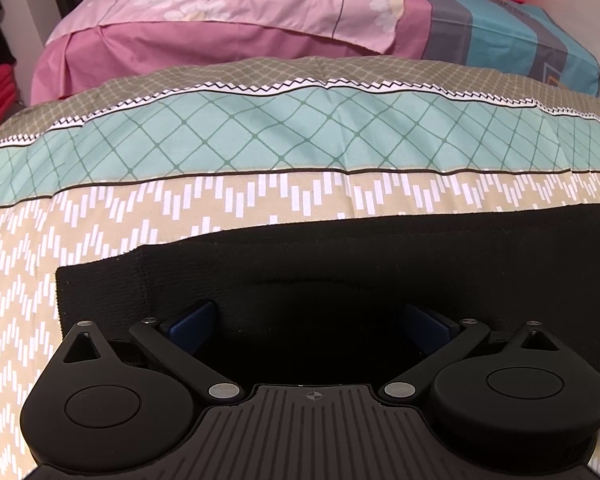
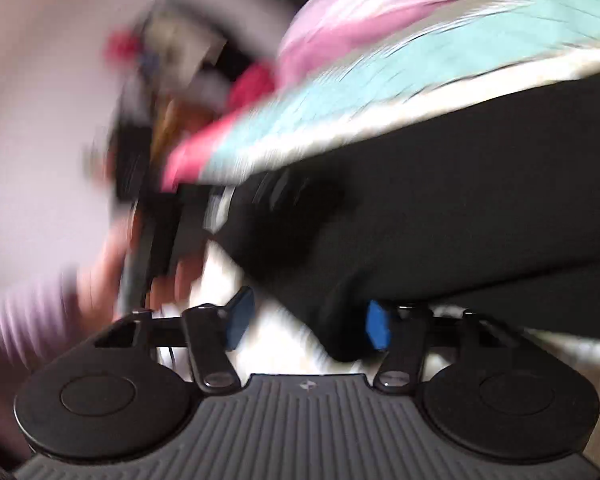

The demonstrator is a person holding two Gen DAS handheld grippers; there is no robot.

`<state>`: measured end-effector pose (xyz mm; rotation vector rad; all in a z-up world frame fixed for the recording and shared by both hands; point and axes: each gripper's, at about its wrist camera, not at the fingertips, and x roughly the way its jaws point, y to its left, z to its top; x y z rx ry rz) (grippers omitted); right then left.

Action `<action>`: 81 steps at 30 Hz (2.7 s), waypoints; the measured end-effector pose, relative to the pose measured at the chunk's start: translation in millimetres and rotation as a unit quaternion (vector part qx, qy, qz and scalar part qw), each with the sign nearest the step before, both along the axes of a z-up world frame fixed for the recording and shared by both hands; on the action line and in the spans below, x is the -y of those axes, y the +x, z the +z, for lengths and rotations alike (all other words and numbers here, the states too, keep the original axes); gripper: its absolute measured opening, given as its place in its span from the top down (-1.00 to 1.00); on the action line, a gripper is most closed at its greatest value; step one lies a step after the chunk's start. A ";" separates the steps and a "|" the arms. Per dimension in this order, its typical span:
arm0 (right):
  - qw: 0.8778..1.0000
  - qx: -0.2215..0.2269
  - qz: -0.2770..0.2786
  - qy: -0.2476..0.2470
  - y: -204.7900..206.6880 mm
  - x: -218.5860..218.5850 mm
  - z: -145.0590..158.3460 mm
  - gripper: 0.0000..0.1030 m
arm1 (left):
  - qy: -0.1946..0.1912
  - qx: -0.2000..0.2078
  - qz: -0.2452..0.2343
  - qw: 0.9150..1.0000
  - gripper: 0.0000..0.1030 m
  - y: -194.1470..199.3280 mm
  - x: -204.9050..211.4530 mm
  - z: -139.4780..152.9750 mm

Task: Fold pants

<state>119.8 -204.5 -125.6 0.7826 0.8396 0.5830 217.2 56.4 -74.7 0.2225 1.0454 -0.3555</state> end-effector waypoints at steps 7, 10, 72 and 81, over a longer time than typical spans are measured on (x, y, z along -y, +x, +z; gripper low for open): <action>0.990 0.007 0.139 -0.021 9.8 -35.3 5.7 -0.39 | 0.000 0.002 -0.007 1.000 -1.00 -2.0 -0.4 -0.6; 0.998 -0.047 -0.004 0.052 20.7 11.3 -12.5 0.02 | 0.002 0.003 -0.004 1.000 -1.00 -1.7 0.4 -0.9; 0.846 0.002 -0.496 -0.194 -84.9 303.2 50.0 0.11 | -0.005 0.012 0.029 0.999 -1.00 -20.9 63.7 20.9; 0.826 -0.045 -0.491 -0.275 -66.1 298.5 52.6 0.14 | 0.023 0.007 0.012 1.000 -1.00 -22.5 77.2 -2.5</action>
